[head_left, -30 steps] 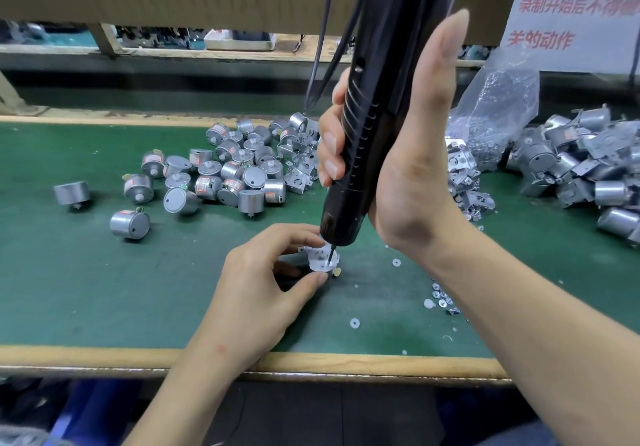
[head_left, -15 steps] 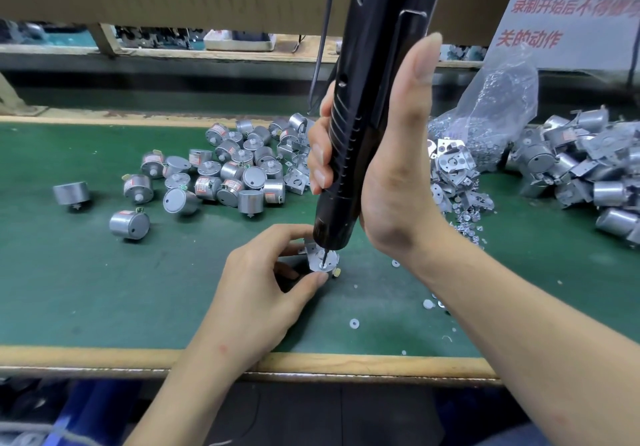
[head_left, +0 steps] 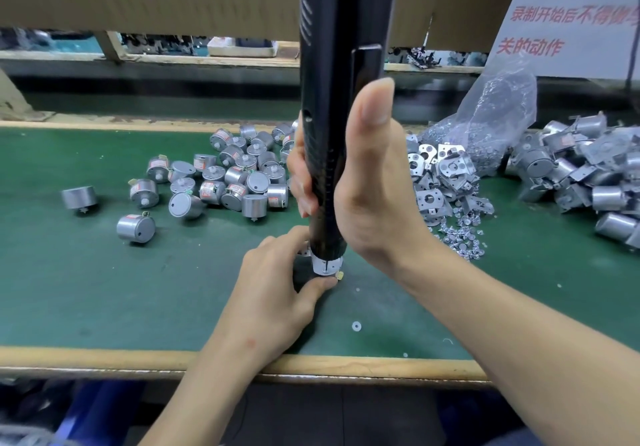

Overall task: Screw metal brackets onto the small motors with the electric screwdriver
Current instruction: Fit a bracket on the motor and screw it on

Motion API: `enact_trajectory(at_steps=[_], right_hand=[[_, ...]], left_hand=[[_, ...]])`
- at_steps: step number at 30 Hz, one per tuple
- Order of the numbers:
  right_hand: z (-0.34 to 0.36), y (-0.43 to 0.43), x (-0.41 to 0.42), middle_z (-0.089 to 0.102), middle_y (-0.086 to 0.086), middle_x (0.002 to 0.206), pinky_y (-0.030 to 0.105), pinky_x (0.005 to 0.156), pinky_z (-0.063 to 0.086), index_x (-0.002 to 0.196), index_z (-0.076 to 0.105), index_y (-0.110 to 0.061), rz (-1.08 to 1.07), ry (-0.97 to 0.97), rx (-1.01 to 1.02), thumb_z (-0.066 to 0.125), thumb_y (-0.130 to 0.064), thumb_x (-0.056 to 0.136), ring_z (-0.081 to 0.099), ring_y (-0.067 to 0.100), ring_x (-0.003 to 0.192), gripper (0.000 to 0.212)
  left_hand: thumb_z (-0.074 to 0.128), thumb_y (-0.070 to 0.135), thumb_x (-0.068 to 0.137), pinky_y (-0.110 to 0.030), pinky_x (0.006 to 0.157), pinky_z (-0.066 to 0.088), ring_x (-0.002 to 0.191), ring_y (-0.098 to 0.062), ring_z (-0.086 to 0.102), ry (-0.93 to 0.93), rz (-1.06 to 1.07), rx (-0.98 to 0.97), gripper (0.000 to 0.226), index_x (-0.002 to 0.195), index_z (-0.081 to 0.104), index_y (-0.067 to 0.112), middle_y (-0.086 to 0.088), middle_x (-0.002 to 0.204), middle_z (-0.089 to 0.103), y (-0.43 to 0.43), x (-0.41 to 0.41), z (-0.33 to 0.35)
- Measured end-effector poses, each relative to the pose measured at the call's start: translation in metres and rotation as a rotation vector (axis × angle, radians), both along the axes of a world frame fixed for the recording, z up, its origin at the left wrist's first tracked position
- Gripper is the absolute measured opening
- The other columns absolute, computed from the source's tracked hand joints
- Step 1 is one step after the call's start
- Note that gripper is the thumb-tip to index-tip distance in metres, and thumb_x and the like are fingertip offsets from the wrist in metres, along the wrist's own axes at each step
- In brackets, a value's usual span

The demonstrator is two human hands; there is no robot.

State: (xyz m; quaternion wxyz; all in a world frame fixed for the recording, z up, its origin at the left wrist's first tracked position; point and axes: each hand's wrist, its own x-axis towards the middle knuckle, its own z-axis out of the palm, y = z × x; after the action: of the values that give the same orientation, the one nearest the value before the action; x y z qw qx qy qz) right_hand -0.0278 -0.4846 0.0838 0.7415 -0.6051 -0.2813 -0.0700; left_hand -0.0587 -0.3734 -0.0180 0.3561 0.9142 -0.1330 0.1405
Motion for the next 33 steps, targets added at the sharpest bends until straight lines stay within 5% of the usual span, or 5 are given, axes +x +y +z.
enact_trajectory(at_steps=[6,18,21,24,33], right_hand=[[-0.002,-0.002,0.0,0.047,-0.003,0.051,0.029,0.044,0.037,0.074,0.043,-0.008,-0.063,0.007,0.049,0.043,-0.086,0.068,0.042,0.017,0.041,0.079],[0.003,-0.033,0.019,0.05,0.006,0.055,0.031,0.051,0.04,0.072,0.057,-0.015,-0.058,0.133,0.179,0.014,-0.073,0.088,0.044,0.022,0.046,0.074],[0.013,-0.058,0.033,0.051,0.004,0.059,0.031,0.053,0.042,0.076,0.058,-0.017,-0.069,0.077,0.137,0.029,-0.081,0.093,0.045,0.021,0.047,0.072],[0.014,-0.08,0.043,0.051,0.004,0.06,0.031,0.053,0.044,0.077,0.057,-0.018,-0.115,0.085,0.071,0.041,-0.086,0.066,0.046,0.021,0.048,0.071],[-0.007,-0.111,0.063,0.045,0.006,0.058,0.03,0.051,0.035,0.073,0.055,-0.017,-0.213,0.166,0.029,0.042,-0.088,0.06,0.041,0.021,0.046,0.073]], left_hand=[[0.083,0.029,0.076,-0.009,0.066,0.033,0.078,0.002,0.048,-0.012,0.029,-0.001,0.045,0.091,0.044,0.048,0.03,0.071,0.051,-0.003,-0.003,0.0],[0.083,0.025,0.077,-0.004,0.085,0.034,0.098,0.001,0.052,-0.008,0.043,0.022,0.045,0.114,0.059,0.036,0.033,0.097,0.056,-0.004,-0.003,-0.002],[0.081,0.028,0.079,-0.011,0.086,0.038,0.099,0.004,0.052,0.002,0.022,0.007,0.045,0.118,0.06,0.036,0.028,0.106,0.062,-0.003,-0.003,-0.002],[0.074,0.041,0.083,-0.01,0.083,0.04,0.095,0.003,0.057,0.014,0.013,-0.073,0.035,0.116,0.063,0.039,0.031,0.103,0.064,-0.001,-0.003,-0.002],[0.069,0.026,0.089,-0.009,0.07,0.039,0.079,-0.009,0.059,0.06,0.042,-0.148,0.027,0.11,0.066,0.042,0.035,0.089,0.062,0.0,-0.001,-0.006]])
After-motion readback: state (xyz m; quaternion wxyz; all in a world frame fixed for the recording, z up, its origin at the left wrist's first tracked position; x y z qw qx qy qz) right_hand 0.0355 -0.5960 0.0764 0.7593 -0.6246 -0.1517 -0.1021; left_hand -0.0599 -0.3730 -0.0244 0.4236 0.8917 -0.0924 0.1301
